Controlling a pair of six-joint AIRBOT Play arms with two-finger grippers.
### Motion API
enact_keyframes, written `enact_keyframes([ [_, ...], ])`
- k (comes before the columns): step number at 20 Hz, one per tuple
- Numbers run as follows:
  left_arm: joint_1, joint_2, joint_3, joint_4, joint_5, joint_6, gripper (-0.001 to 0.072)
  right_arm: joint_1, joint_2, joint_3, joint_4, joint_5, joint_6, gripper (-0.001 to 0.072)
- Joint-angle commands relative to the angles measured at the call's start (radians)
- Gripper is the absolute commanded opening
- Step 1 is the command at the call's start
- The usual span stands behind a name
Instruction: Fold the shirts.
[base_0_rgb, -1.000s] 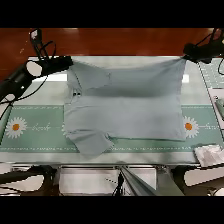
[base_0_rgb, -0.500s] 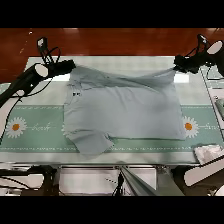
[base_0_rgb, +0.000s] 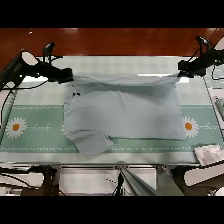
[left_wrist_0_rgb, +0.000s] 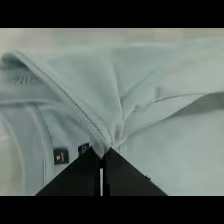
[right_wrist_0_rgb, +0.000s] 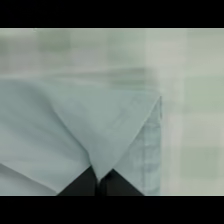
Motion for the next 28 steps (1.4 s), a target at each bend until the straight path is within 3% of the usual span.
enact_keyframes([
  [1, 0.006, -0.032, 0.006, 0.102, -0.182, 0.004, 0.0030, 0.000, 0.002, 0.000, -0.111, 0.115, 0.000, 0.0023],
  [4, 0.006, -0.056, 0.006, 0.148, -0.235, 0.000, 0.0030, 0.000, 0.002, 0.000, -0.185, 0.137, -0.019, 0.0023],
  [10, 0.005, -0.064, 0.006, 0.142, -0.224, 0.001, 0.0034, 0.001, -0.002, -0.031, -0.125, 0.139, -0.003, 0.0023],
  [11, 0.007, -0.063, 0.006, 0.132, -0.225, 0.001, 0.0084, 0.000, -0.002, -0.040, -0.126, 0.136, -0.008, 0.0067],
  [12, 0.010, -0.058, 0.010, 0.136, -0.233, 0.001, 0.0264, 0.000, -0.002, -0.041, -0.127, 0.142, -0.032, 0.0221],
  [13, 0.017, -0.052, 0.019, 0.138, -0.249, 0.001, 0.0468, -0.003, 0.003, -0.040, -0.140, 0.169, -0.063, 0.0321],
  [14, 0.029, -0.043, 0.030, 0.144, -0.274, 0.000, 0.0539, -0.005, 0.014, -0.040, -0.177, 0.215, -0.101, 0.0327],
  [19, 0.171, 0.085, -0.031, 0.140, -0.446, -0.003, 0.0539, -0.114, 0.156, -0.062, -0.257, 0.295, -0.074, 0.0327],
  [21, 0.229, 0.214, -0.179, 0.131, -0.397, -0.002, 0.0539, -0.196, 0.249, -0.169, -0.242, 0.271, -0.074, 0.0344],
  [24, 0.288, 0.412, -0.483, 0.028, -0.306, 0.027, 0.0538, -0.336, 0.399, -0.449, -0.024, 0.130, -0.137, 0.0421],
  [28, 0.290, 0.557, -0.794, 0.008, -0.275, 0.055, 0.0539, -0.388, 0.513, -0.721, 0.052, 0.029, -0.227, 0.0421],
])
